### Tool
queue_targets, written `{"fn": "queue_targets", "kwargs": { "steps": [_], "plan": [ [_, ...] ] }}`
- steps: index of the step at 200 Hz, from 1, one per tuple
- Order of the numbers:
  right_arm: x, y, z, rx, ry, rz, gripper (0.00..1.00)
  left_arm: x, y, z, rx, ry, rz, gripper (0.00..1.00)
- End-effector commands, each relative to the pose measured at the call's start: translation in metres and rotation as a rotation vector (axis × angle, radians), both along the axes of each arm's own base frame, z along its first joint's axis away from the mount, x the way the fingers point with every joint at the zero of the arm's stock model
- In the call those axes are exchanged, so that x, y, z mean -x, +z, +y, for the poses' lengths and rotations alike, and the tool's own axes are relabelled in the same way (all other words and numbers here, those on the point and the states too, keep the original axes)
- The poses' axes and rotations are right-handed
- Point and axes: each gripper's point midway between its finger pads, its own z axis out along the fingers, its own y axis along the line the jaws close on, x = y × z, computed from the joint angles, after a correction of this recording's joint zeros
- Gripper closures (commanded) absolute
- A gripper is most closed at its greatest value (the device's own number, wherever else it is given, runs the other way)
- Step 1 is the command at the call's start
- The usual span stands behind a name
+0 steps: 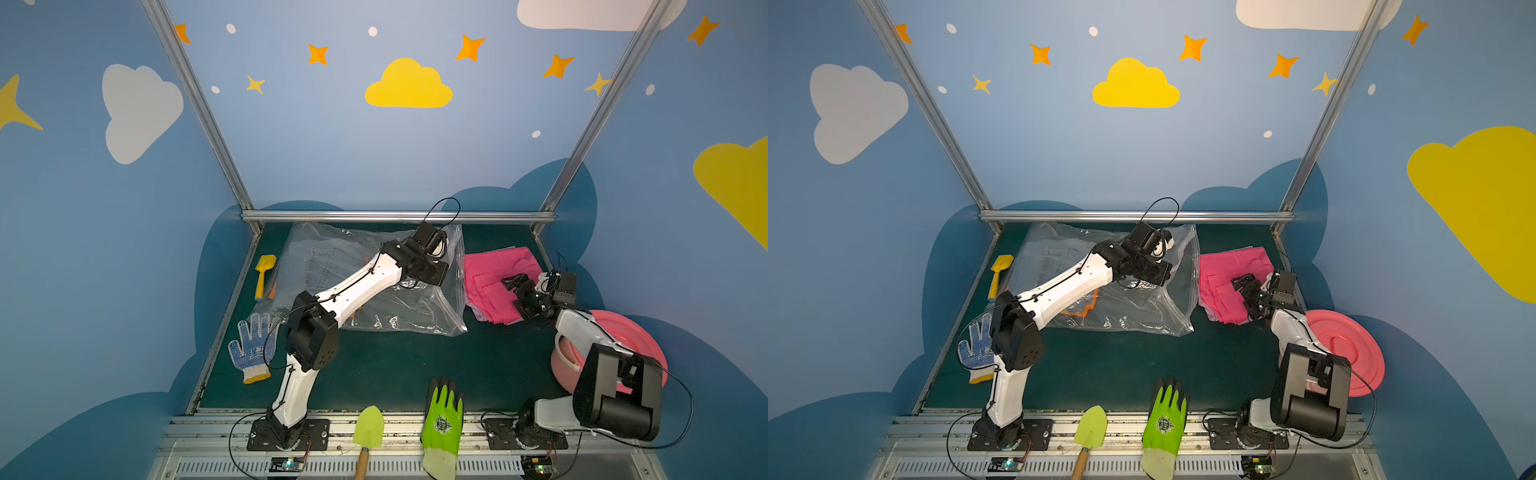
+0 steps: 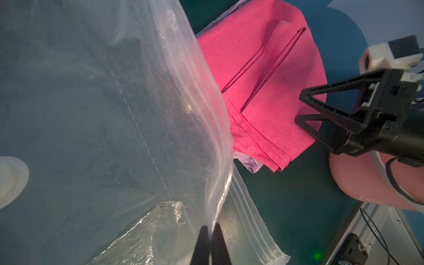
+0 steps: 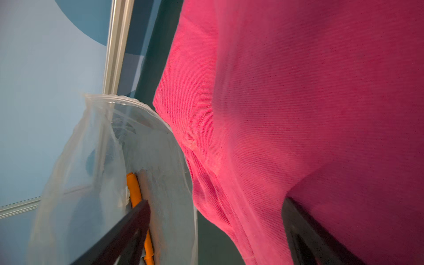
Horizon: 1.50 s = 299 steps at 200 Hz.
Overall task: Take the trousers out of the vacuum bag
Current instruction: Place the trousers at the center of the board, then take out the trousers from the vacuum bag.
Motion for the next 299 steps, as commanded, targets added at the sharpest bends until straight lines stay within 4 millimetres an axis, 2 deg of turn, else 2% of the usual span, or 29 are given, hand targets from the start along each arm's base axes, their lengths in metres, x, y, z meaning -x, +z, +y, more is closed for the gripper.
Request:
{"fn": "queue_targets", "kwargs": {
  "steps": [1,47,90,104,155,175,202,218,261,299],
  "plan": [
    [0.000,-0.013,0.000,0.014,0.015,0.008,0.10,-0.005,0.025,0.009,-0.006,0.012,-0.056,0.95],
    [0.000,-0.041,0.004,-0.027,0.020,0.052,0.10,-0.005,0.048,0.014,-0.002,0.018,-0.101,0.95],
    [-0.002,-0.053,0.006,-0.054,0.027,0.067,0.10,-0.005,0.070,0.019,0.006,0.019,-0.153,0.95],
    [-0.004,-0.051,0.008,-0.061,0.034,0.055,0.10,-0.006,0.077,0.021,0.005,0.021,-0.179,0.95],
    [-0.009,-0.019,0.023,-0.045,0.105,-0.016,0.10,-0.007,0.098,0.029,0.002,0.036,-0.232,0.95],
    [-0.010,0.000,0.039,-0.043,0.162,-0.062,0.10,-0.007,0.097,0.028,0.003,0.034,-0.230,0.95],
    [-0.010,0.025,0.071,-0.067,0.271,-0.104,0.11,-0.009,0.093,0.027,-0.001,0.033,-0.225,0.95],
    [-0.007,0.031,0.090,-0.095,0.326,-0.101,0.14,-0.009,0.093,0.026,0.000,0.034,-0.225,0.95],
    [-0.002,0.018,0.135,-0.182,0.430,-0.036,0.21,-0.009,0.090,0.025,0.001,0.031,-0.216,0.95],
    [0.000,0.001,0.157,-0.203,0.476,0.015,0.27,-0.009,0.086,0.027,-0.010,0.038,-0.204,0.95]
  ]
}}
